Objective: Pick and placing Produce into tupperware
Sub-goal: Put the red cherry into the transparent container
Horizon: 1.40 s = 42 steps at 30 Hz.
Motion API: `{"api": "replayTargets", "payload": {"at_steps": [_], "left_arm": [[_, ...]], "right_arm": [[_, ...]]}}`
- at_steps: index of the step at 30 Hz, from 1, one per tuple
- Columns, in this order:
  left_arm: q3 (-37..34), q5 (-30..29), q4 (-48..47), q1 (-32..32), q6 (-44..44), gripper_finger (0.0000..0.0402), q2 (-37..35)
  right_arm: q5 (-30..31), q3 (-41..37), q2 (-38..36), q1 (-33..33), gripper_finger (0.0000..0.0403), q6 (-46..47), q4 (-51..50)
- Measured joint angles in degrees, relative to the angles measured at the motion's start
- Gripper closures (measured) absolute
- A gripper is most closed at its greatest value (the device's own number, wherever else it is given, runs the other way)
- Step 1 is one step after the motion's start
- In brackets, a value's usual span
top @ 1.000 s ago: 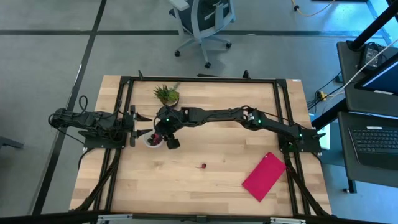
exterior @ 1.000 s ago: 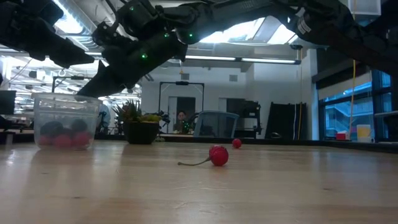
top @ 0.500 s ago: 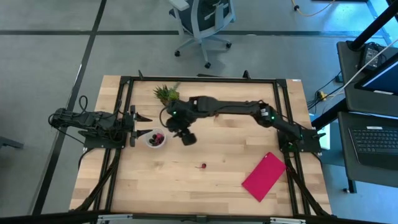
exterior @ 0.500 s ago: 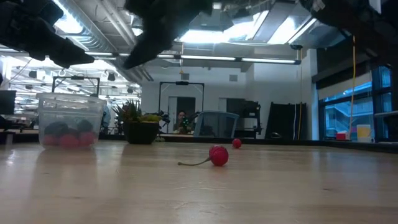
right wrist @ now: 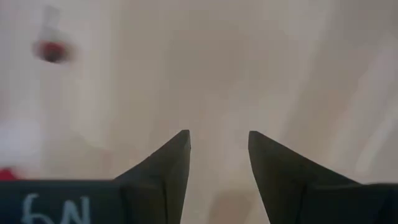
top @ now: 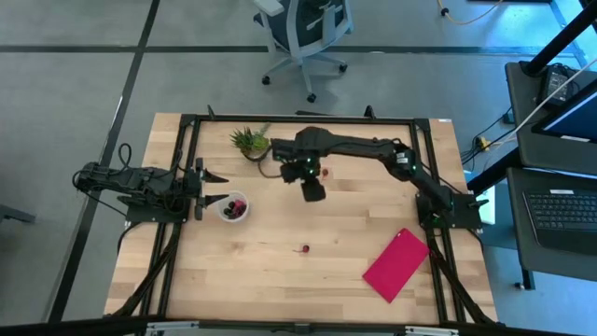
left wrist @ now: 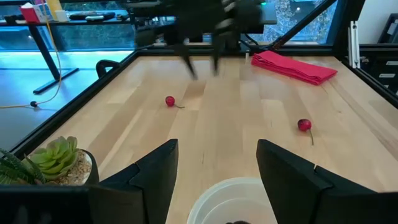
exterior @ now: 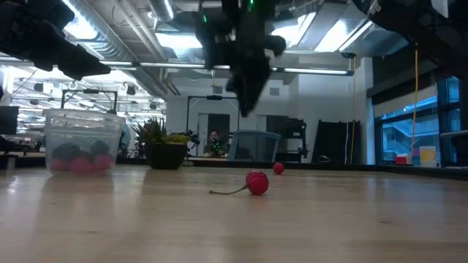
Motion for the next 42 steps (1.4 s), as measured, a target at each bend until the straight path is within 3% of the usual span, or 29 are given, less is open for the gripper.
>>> {"api": "replayTargets", "payload": {"at_steps": [21,32,42], "left_arm": [[0.00,0.00,-1.12,-0.02,-1.61,0.0190,-0.01],[0.00,0.00,-1.27,-0.01,-1.66,0.0190,-0.01],[0.00,-0.02,-1.22,-0.01,-1.49,0.0190,-0.02]], "right_arm": [[1.30,-20.17,-2.36,-9.80,0.0237,-6.96,10.72],[2.57,-44.85,-22.72,-11.11,0.0237,-4.12,35.52],[4.70,-57.45,-25.44,-11.47,0.0237,-4.24,52.04]]}}
